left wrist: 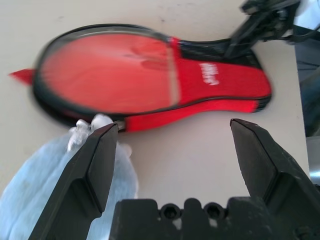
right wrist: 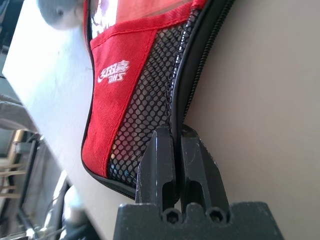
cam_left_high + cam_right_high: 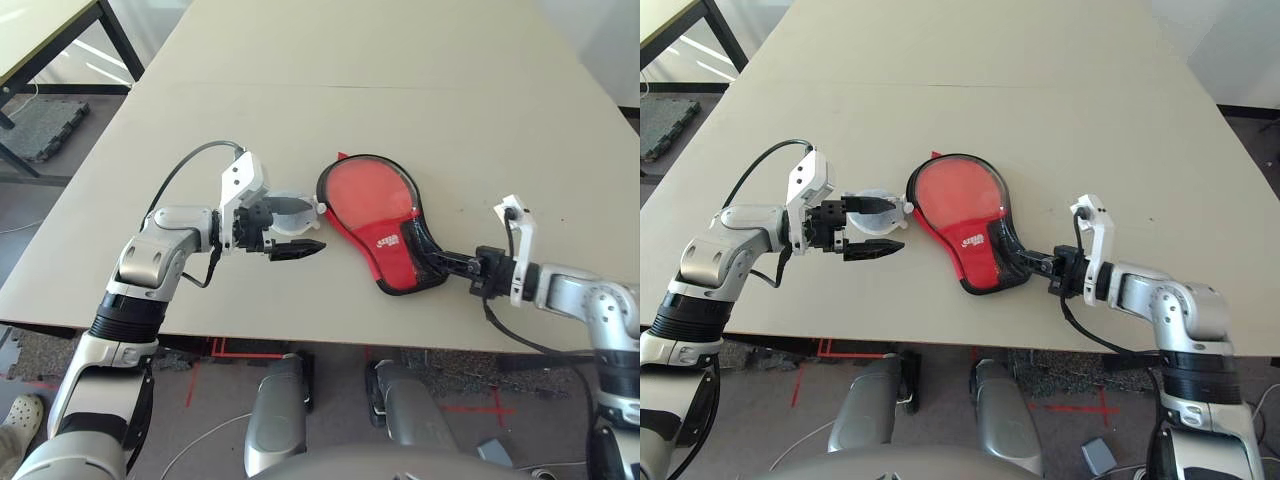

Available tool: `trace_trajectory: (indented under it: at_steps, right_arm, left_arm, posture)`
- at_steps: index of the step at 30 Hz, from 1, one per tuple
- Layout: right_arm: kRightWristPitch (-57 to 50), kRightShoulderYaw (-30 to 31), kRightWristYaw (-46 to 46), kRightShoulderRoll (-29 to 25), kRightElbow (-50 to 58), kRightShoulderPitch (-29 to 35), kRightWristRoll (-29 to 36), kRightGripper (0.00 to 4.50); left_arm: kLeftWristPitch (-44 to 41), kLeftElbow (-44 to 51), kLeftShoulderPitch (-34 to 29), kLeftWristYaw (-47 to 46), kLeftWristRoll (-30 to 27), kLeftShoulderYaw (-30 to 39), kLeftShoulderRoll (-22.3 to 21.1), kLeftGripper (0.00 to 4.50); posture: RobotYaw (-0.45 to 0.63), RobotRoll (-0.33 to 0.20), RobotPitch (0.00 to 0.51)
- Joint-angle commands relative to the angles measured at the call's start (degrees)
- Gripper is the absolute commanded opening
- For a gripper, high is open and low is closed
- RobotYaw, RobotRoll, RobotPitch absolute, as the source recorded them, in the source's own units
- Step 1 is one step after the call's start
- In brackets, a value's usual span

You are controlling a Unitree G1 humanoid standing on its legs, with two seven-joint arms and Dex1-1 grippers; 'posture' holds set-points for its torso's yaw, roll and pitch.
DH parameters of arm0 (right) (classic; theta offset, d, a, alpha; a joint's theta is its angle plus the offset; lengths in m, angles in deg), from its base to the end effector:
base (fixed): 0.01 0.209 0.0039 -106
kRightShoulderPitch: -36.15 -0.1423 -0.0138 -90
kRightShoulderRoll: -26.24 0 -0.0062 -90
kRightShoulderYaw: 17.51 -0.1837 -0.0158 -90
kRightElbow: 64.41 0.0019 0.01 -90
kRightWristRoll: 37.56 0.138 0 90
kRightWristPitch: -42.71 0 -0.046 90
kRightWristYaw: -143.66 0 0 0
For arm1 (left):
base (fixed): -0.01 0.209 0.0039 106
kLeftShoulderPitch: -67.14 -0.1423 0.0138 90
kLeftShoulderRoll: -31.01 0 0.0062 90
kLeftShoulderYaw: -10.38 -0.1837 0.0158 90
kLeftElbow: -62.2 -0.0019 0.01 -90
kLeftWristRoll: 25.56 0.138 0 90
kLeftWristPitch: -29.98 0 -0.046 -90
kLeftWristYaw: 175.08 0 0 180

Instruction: Store the ping-pong paddle in its case and zip it.

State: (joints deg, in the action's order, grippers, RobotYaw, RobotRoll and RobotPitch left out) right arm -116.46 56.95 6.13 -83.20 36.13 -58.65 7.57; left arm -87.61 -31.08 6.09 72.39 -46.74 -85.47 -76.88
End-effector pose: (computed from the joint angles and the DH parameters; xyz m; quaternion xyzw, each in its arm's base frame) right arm 0.1954 -0.2703 0.1056 0.2156 0.3392 0.3484 0.8468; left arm 0.2836 0.2159 0.1553 0.0896 0.1059 -0.5844 0.7995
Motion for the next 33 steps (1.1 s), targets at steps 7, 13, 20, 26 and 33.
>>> trace_trajectory:
  at_steps: [7, 13, 20, 26, 33]
  right_arm:
    - [-3.8, -1.5, 4.4, -8.6, 2.5, 7.7, 4.5, 0.02]
    - [-2.7, -2.1, 6.0, -12.3, 2.9, 11.6, 4.5, 0.02]
    - [-2.7, -2.8, 7.1, -13.4, 4.8, 13.4, 6.3, 0.02]
    - [0.6, -5.1, 10.3, -19.3, 6.2, 15.7, 5.2, 1.16]
    - [12.5, -5.8, 20.1, -31.5, -2.8, 14.7, -2.6, 3.66]
  left_arm:
    - [2.0, -2.6, 2.2, 1.0, 0.7, -1.5, 0.6, 4.50]
    - [1.5, -1.9, 1.9, 1.2, -0.2, -0.9, -0.1, 4.50]
    - [1.1, -1.6, 1.1, 0.1, -0.6, 0.1, -0.8, 4.50]
    - [0.1, -1.1, 1.4, -0.2, -0.8, 0.8, -0.9, 4.50]
    - [0.2, -3.3, 2.5, 0.9, -0.2, 1.7, -3.2, 4.50]
  posture:
    - [0.06, 0.000, 0.166]
    - [0.05, 0.000, 0.163]
    - [0.05, 0.000, 0.166]
    - [0.04, 0.000, 0.168]
    - [0.05, 0.000, 0.159]
